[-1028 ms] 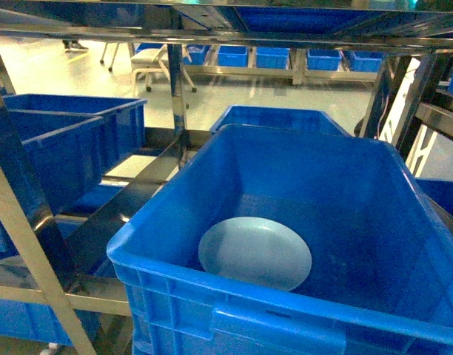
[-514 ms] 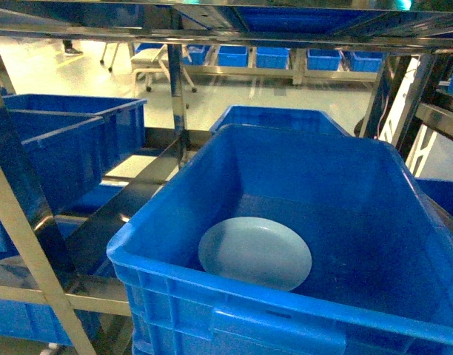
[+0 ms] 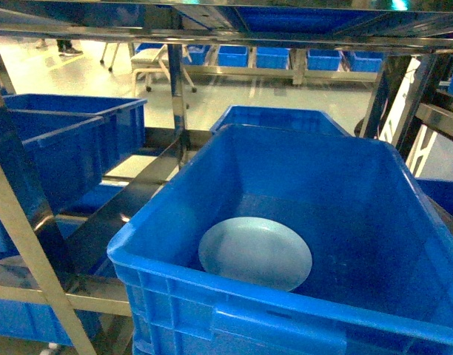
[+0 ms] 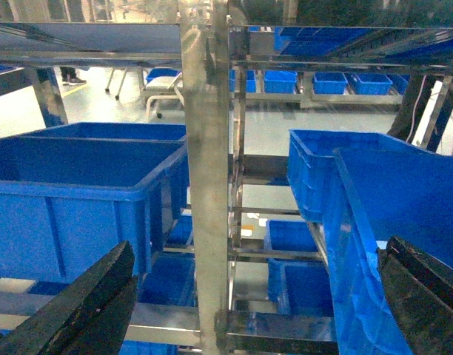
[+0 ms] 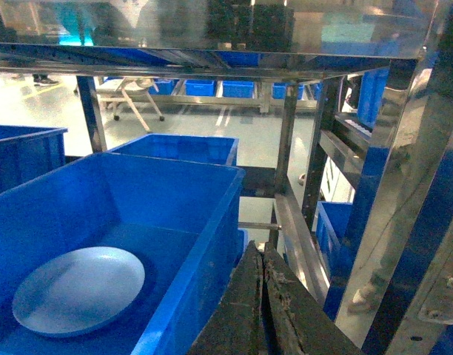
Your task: Place blue tray on left shelf second layer neatly
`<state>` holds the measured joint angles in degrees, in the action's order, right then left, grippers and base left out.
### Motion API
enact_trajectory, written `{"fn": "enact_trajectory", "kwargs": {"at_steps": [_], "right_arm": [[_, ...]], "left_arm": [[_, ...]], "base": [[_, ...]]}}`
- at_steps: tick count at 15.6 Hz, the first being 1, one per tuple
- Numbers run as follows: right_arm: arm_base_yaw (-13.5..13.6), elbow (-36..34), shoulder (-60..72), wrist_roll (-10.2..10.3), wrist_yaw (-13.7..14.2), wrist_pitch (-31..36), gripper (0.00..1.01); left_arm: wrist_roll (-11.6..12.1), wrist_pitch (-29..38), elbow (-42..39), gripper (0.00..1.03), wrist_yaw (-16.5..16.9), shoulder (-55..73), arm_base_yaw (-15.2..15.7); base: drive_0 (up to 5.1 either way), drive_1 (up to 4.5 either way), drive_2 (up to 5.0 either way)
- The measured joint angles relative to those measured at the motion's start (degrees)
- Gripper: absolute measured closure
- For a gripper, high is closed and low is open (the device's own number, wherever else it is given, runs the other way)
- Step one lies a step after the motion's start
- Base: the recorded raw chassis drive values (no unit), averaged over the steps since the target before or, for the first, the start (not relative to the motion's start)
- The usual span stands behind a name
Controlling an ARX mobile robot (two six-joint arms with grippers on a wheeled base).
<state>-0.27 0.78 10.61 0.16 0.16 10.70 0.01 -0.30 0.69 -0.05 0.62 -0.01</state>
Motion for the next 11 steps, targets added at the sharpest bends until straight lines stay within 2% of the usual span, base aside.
{"fn": "enact_trajectory", "kwargs": {"at_steps": [1, 3, 5, 6, 7, 11], "right_arm": [[0.0, 0.0, -1.0, 0.0, 0.0, -1.1, 0.99], [0.0, 0.0, -9.4, 0.0, 0.0, -11.2, 0.99], [0.0, 0.0, -10.3, 0.0, -0.1, -11.0, 0.99], [0.0, 0.0, -10.3, 0.0, -0.2, -11.0, 0.91], [0.0, 0.0, -10.3, 0.0, -0.2, -11.0, 0.62], [0.0, 0.0, -10.3, 0.0, -0.2, -11.0, 0.09]], "left_arm": [[0.0, 0.0, 0.0, 0.05, 0.0, 0.0, 0.0], [0.0, 0.0, 0.0, 0.05, -0.1, 0.0, 0.0], [0.0, 0.0, 0.0, 0.05, 0.1, 0.0, 0.0], [0.0, 0.0, 0.0, 0.05, 0.0, 0.0, 0.0], [0.0, 0.0, 0.0, 0.05, 0.0, 0.0, 0.0], [0.0, 0.0, 0.0, 0.05, 0.0, 0.0, 0.0]], "base": [[0.0, 0.00, 0.0], [0.0, 0.00, 0.0], [0.0, 0.00, 0.0], [0.0, 0.00, 0.0], [0.0, 0.00, 0.0], [0.0, 0.00, 0.0]]}}
